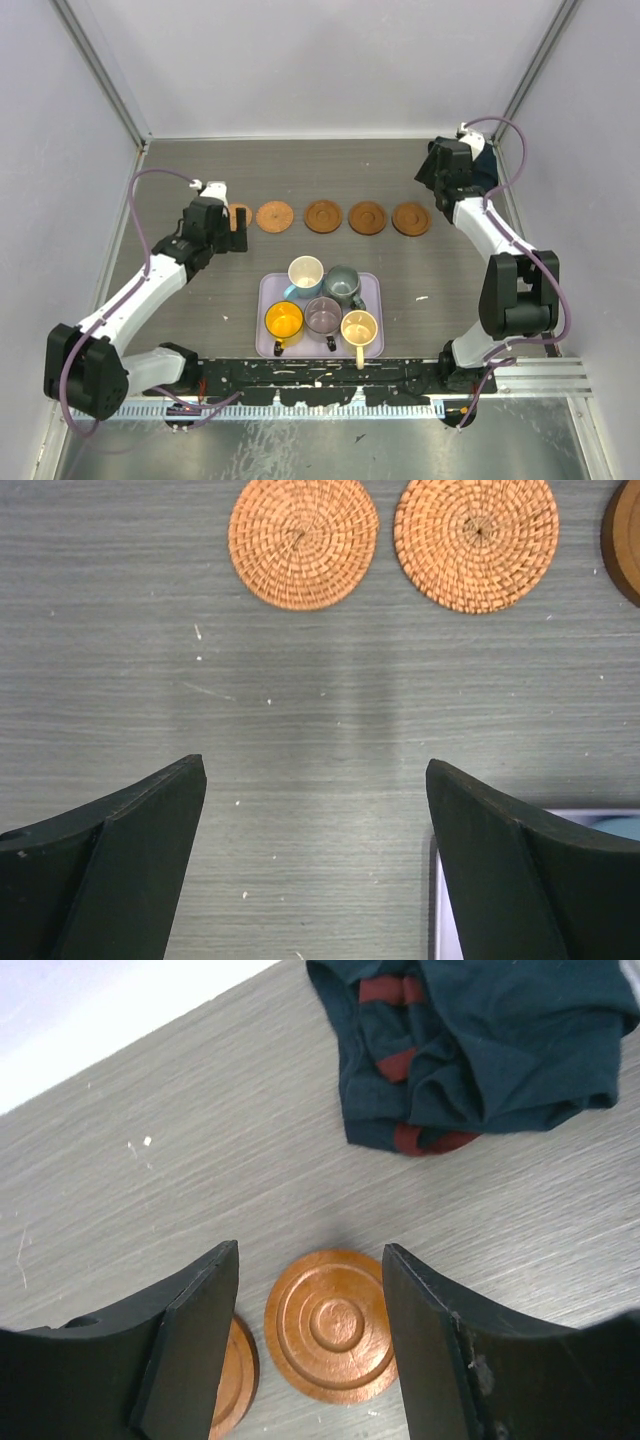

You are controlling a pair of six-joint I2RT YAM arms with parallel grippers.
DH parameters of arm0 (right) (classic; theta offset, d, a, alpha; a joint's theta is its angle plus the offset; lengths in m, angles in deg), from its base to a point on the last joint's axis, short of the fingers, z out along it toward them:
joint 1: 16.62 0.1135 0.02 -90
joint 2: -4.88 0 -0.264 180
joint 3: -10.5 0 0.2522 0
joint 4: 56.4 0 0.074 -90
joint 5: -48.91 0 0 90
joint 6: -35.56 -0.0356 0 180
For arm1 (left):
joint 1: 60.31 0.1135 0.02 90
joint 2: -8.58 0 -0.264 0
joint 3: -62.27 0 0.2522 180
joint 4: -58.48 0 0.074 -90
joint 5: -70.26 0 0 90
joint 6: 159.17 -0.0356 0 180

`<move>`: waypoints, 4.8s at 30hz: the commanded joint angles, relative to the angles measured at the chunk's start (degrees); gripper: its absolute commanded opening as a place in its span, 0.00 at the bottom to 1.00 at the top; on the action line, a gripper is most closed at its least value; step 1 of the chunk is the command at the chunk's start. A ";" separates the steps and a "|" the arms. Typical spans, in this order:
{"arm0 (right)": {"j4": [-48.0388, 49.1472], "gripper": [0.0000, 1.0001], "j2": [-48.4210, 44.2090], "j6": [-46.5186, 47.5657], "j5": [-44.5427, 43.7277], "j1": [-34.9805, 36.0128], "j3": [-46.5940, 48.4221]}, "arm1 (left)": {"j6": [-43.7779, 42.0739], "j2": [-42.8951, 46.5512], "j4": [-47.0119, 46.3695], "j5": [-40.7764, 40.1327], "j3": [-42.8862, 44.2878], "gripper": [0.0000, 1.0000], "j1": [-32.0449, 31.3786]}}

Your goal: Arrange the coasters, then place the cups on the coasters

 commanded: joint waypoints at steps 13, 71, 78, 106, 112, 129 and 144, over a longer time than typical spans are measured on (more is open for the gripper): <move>0.05 0.53 -7.51 1.54 1.56 2.84 -8.22 | 3.84 6.10 -4.18 -5.74 -4.63 0.98 0.29; -24.83 0.73 -39.73 -4.23 0.18 22.11 -20.42 | 11.93 29.82 5.08 6.52 -14.60 0.98 0.36; -32.88 0.67 -35.56 -4.03 10.11 26.84 -16.60 | 11.97 26.89 3.67 8.11 -13.89 0.98 0.36; -37.98 0.68 -23.53 -3.80 14.60 43.70 -15.83 | 11.71 23.07 3.78 7.06 -12.52 0.98 0.32; -36.57 0.62 -18.78 -3.39 12.21 43.91 -14.26 | 11.40 22.55 3.14 6.71 -12.29 0.98 0.36; -30.33 0.52 -14.68 -4.42 10.60 44.02 -17.72 | 11.18 21.29 2.50 6.73 -12.48 0.98 0.36; -28.40 0.24 -13.28 -4.51 9.88 44.14 -19.12 | 11.69 21.63 2.24 6.81 -13.15 0.98 0.36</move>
